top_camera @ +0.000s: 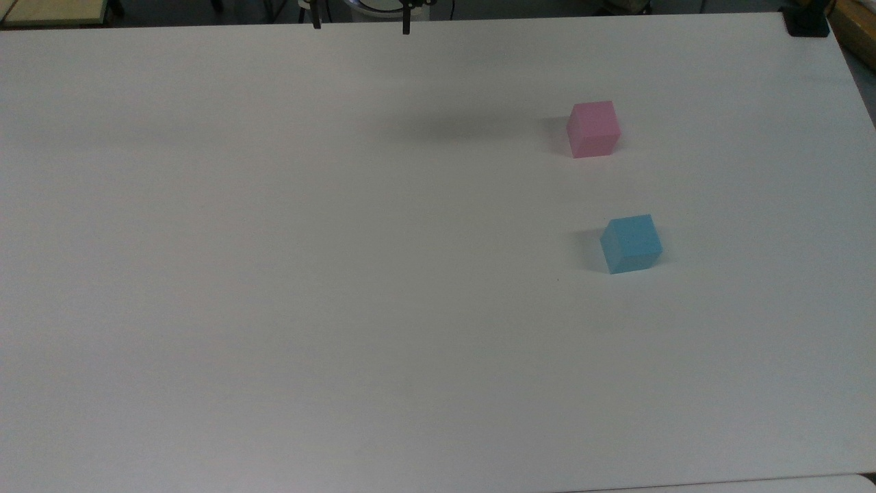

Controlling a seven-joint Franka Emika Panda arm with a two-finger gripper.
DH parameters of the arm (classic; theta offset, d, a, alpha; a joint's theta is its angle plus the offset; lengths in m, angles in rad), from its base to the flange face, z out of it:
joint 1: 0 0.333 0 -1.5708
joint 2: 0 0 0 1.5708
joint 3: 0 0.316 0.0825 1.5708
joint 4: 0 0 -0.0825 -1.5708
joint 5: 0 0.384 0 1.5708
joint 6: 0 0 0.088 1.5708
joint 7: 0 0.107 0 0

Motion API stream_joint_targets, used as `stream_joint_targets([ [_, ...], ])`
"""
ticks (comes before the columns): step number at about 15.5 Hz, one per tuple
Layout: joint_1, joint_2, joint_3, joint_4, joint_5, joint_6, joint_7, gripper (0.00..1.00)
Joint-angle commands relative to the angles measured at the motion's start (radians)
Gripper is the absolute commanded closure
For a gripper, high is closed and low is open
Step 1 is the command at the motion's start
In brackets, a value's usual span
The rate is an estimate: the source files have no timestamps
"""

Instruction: Put blue cube on pink cube

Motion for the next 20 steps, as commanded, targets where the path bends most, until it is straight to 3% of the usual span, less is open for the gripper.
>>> stream_joint_targets([
  [1,0.009,-0.021,-0.007,-0.020,0.006,-0.045,-0.011,0.00],
  [20,0.017,-0.017,-0.005,-0.016,0.017,-0.036,0.003,0.00],
])
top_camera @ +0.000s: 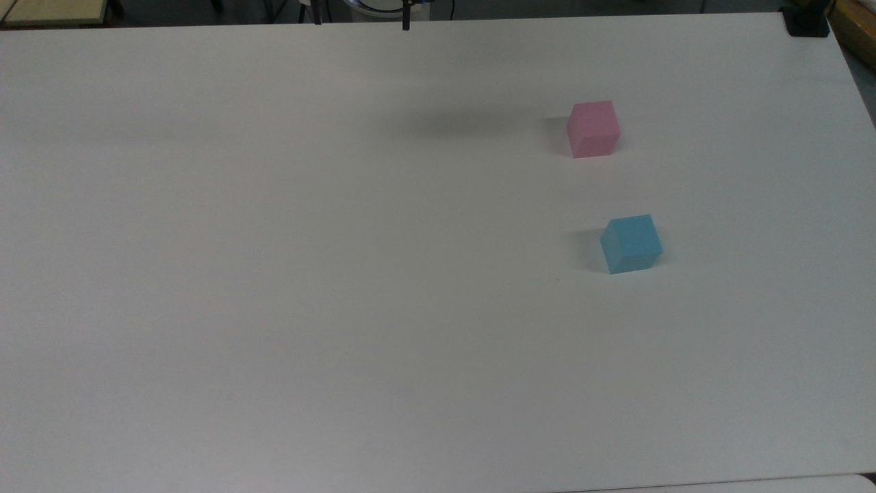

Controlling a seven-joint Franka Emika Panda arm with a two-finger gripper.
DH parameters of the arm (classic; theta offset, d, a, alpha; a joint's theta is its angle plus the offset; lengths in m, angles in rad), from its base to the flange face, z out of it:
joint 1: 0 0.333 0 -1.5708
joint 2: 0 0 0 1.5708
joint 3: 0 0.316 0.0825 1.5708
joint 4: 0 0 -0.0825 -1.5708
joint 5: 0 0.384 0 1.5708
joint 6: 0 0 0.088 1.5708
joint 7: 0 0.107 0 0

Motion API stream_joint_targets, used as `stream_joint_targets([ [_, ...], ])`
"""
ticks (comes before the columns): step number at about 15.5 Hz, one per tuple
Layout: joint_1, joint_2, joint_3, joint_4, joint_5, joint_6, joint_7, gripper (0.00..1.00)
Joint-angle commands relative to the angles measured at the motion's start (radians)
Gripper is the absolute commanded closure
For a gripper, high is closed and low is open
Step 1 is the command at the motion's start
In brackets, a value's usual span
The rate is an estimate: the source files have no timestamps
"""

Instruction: Put blue cube on pink cube

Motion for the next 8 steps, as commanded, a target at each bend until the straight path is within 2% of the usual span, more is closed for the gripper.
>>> stream_joint_targets([
  [1,0.033,-0.015,-0.005,-0.016,0.028,-0.005,0.005,0.00],
  [5,0.119,-0.016,-0.005,-0.013,0.036,0.000,0.010,0.00],
  [8,0.189,-0.015,-0.005,-0.011,0.037,0.001,0.115,0.00],
])
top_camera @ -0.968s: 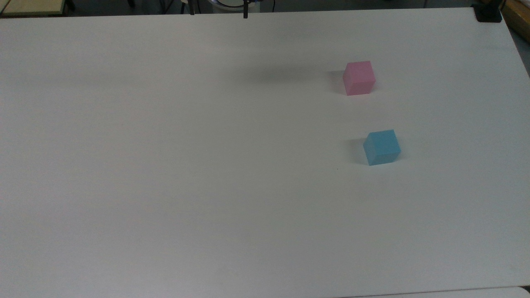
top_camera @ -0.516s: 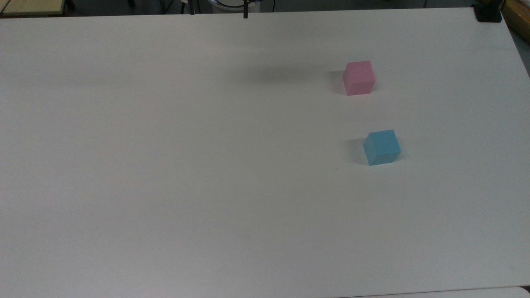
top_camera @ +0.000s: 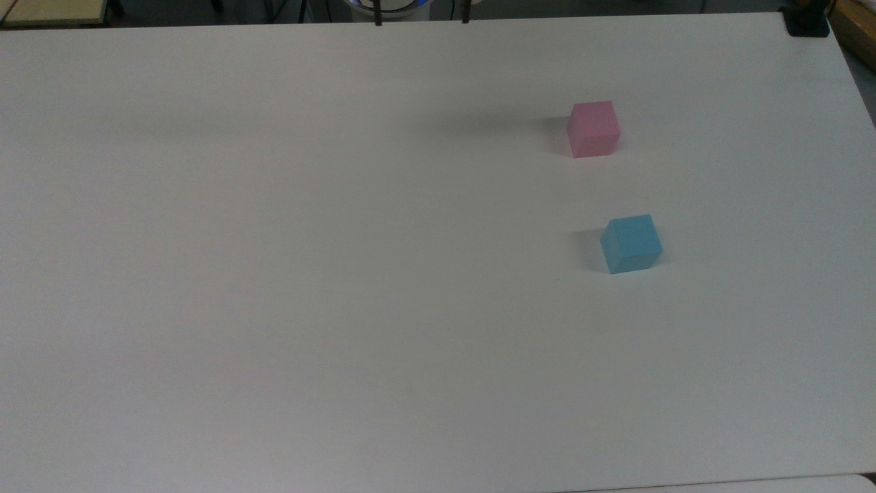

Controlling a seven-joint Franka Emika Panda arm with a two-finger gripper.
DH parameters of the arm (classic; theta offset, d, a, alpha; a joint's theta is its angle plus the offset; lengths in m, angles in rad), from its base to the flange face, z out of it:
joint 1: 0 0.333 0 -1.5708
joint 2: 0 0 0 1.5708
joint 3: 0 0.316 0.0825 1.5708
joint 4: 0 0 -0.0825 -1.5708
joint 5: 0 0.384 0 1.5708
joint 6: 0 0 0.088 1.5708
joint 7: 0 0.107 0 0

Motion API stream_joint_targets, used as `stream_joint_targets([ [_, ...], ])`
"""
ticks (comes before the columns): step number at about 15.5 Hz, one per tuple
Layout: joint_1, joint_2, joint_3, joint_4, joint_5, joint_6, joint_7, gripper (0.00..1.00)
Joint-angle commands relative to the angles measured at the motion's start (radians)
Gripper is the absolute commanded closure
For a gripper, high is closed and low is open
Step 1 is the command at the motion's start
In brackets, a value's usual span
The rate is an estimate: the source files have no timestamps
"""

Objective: Put blue cube on pink cube
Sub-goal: 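Move the open gripper over the light-blue cube and lower it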

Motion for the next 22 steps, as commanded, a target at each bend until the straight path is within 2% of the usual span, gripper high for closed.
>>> stream_joint_targets([
  [1,0.095,-0.015,-0.009,-0.011,0.013,0.001,0.114,0.00],
  [5,0.234,0.016,-0.009,-0.013,0.010,0.067,0.265,0.00],
  [7,0.291,0.058,-0.009,-0.011,0.006,0.101,0.294,0.00],
  [9,0.340,0.120,-0.009,0.034,0.006,0.148,0.311,0.00],
  [13,0.393,0.226,-0.009,0.117,0.004,0.176,0.310,0.00],
  [17,0.396,0.295,-0.009,0.145,0.004,0.274,0.311,0.00],
  [22,0.388,0.476,-0.013,0.281,-0.004,0.300,0.300,0.00],
])
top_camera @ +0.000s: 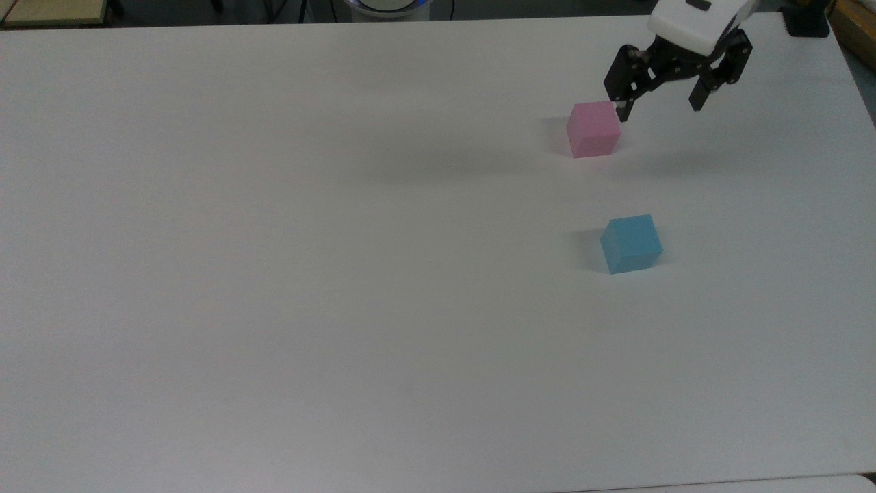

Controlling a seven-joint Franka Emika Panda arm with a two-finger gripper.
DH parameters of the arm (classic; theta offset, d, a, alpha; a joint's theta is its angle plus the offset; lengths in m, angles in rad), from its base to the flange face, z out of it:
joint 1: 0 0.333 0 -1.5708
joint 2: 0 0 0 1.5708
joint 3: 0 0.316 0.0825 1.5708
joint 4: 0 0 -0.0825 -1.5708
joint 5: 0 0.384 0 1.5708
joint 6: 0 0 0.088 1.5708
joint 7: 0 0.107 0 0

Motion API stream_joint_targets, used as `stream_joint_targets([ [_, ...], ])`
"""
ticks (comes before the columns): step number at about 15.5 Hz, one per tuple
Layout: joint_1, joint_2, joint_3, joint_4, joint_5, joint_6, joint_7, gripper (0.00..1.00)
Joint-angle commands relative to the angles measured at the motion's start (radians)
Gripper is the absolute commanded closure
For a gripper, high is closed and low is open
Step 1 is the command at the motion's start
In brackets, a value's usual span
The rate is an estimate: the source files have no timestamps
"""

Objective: Put blue cube on pink cube
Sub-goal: 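Move the open gripper over the light-blue cube and lower it, then close the gripper on the light-blue cube and lift it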

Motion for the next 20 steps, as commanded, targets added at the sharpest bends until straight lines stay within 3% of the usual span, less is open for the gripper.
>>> stream_joint_targets([
  [1,0.004,0.141,-0.018,0.114,-0.005,0.034,-0.003,0.00],
  [9,0.010,0.276,-0.018,0.114,-0.053,0.175,-0.005,0.00],
  [20,0.010,0.356,-0.019,0.114,-0.080,0.279,0.001,0.00],
])
